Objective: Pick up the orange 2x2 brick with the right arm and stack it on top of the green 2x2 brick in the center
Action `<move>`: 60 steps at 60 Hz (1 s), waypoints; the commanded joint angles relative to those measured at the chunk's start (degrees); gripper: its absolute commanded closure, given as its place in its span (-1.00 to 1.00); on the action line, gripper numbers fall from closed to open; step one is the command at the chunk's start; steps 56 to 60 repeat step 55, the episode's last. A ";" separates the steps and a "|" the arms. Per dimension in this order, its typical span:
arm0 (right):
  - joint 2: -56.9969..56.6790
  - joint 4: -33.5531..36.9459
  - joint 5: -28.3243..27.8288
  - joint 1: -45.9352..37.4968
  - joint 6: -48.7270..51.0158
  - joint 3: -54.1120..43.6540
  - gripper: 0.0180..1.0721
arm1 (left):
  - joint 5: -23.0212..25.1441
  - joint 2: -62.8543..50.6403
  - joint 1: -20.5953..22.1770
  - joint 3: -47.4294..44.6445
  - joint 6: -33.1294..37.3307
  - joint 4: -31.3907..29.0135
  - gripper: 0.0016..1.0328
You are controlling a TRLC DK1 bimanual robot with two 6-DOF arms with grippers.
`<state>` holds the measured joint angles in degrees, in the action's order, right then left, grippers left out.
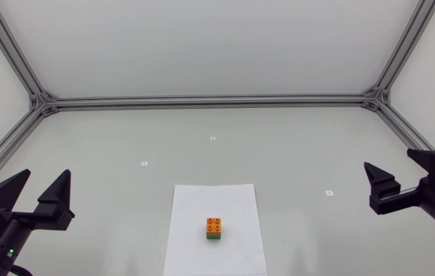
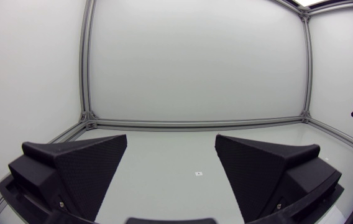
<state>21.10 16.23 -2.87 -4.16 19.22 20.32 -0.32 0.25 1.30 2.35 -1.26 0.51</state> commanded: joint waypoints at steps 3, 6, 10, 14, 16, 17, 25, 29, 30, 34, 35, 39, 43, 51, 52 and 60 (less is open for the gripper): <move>-3.68 -2.88 0.73 0.95 -4.48 -4.24 -0.91 | 0.32 0.45 -0.16 -2.35 0.73 -0.87 -0.92; -5.09 -3.96 0.90 1.21 -5.67 -5.53 -0.91 | 0.23 0.45 -0.16 -2.35 0.73 -0.87 -0.92; -7.29 -5.64 1.17 1.61 -7.53 -7.56 -0.91 | 0.23 0.45 -0.16 -2.35 0.73 -0.87 -0.92; -9.17 -7.09 1.41 1.96 -9.13 -9.30 -0.91 | 0.23 0.45 -0.16 -2.35 0.73 -0.87 -0.92; -10.21 -7.88 1.53 2.15 -10.00 -10.26 -0.91 | 0.23 0.45 -0.16 -2.35 0.73 -0.87 -0.92; -10.21 -7.88 1.53 2.15 -10.00 -10.26 -0.91 | 0.23 0.45 -0.16 -2.35 0.73 -0.87 -0.92; -14.74 -11.36 2.09 2.99 -13.84 -14.45 -0.91 | 0.23 0.45 -0.16 -2.35 0.73 -0.87 -0.92; -16.76 -12.90 2.34 3.36 -15.55 -16.31 -0.91 | 0.32 0.45 -0.16 -2.35 0.73 -0.87 -0.92; -17.26 -13.29 2.40 3.46 -15.98 -16.77 -0.91 | 0.23 0.45 -0.16 -2.35 0.73 -0.87 -0.92; -19.19 -14.76 2.64 3.81 -17.60 -18.55 -0.91 | 0.23 0.45 -0.16 -2.35 0.73 -0.87 -0.92; -19.55 -15.04 2.68 3.88 -17.91 -18.89 -0.91 | 0.23 0.45 -0.16 -2.35 0.73 -0.87 -0.92; -21.10 -16.23 2.87 4.16 -19.22 -20.32 -0.91 | 0.23 0.45 -0.16 -2.35 0.73 -0.78 -0.92; -21.10 -16.23 2.87 4.16 -19.22 -20.32 -0.91 | 0.23 0.45 -0.16 -2.35 0.73 -0.87 -0.92; -21.10 -16.23 2.87 4.16 -19.22 -20.32 -0.91 | 0.32 0.45 -0.16 -2.35 0.73 -0.78 -0.92; -21.10 -16.23 2.87 4.16 -19.22 -20.32 -0.91 | 0.23 0.45 -0.16 -2.35 0.73 -0.87 -0.92; -21.10 -16.23 2.87 4.16 -19.22 -20.32 -0.91 | 0.23 0.45 -0.16 -2.35 0.73 -0.87 -0.92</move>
